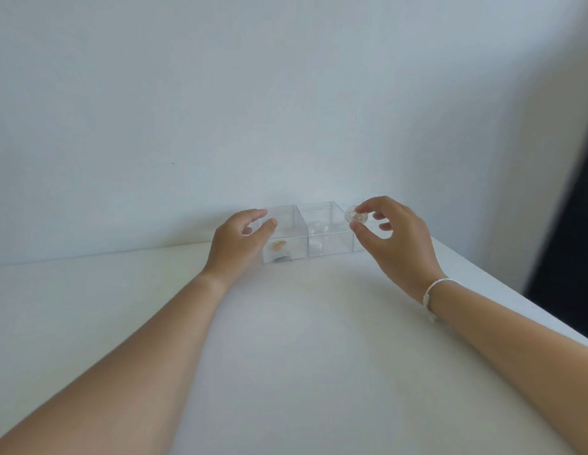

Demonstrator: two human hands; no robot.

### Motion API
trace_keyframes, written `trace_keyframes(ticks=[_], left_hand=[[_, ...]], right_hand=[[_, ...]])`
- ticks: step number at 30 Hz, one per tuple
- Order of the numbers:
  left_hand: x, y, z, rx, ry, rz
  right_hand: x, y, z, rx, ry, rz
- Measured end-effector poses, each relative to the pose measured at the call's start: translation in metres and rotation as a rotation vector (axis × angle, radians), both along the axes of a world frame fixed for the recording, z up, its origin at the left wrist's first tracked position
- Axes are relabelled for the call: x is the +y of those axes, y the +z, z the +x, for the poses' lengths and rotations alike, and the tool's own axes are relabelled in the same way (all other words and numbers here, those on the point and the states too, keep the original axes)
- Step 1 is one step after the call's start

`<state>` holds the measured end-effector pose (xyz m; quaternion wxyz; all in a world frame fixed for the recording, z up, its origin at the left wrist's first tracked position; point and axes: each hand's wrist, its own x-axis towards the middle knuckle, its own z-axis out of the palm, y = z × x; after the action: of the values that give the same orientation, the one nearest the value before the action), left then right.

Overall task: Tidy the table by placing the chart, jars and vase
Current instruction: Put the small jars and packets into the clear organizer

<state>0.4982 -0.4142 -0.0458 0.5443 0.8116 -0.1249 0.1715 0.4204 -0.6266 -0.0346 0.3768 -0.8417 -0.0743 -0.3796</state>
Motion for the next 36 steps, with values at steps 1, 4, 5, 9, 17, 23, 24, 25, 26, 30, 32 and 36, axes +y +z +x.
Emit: trace_keyframes(ticks=[1,4,5,9,17,23,24,25,26,30,32,36], left_hand=[[0.000,0.000,0.002,0.002,-0.010,-0.002],[0.001,-0.003,0.005,-0.009,-0.015,0.017],[0.001,-0.003,0.006,-0.011,-0.017,0.021],[0.001,-0.002,0.007,-0.005,-0.024,0.005],[0.000,-0.001,0.004,0.005,-0.044,-0.030],[0.001,-0.002,0.005,0.006,-0.042,-0.019],[0.001,-0.003,0.005,0.005,-0.041,-0.022],[0.001,-0.003,0.005,0.001,-0.042,-0.023],[0.001,-0.003,0.005,0.002,-0.044,-0.021],[0.004,-0.003,0.008,0.006,-0.046,-0.026],[0.006,0.006,-0.004,-0.005,-0.044,-0.018],[0.005,0.013,-0.013,-0.012,-0.038,0.009]], right_hand=[[0.001,0.004,0.006,0.008,0.006,-0.019],[0.003,0.024,0.027,0.125,0.020,-0.131],[0.004,0.032,0.034,0.211,0.032,-0.163],[0.010,0.064,0.055,0.603,-0.004,-0.487],[0.036,0.088,0.065,0.952,-0.078,-0.936],[0.033,0.085,0.070,1.004,-0.077,-0.898],[0.034,0.084,0.071,1.001,-0.082,-0.906],[0.034,0.083,0.072,0.998,-0.088,-0.905],[0.033,0.083,0.073,0.993,-0.095,-0.888],[0.033,0.078,0.074,0.906,-0.074,-0.820],[0.031,0.083,0.058,0.772,-0.054,-0.701],[0.029,0.077,0.026,0.417,-0.049,-0.471]])
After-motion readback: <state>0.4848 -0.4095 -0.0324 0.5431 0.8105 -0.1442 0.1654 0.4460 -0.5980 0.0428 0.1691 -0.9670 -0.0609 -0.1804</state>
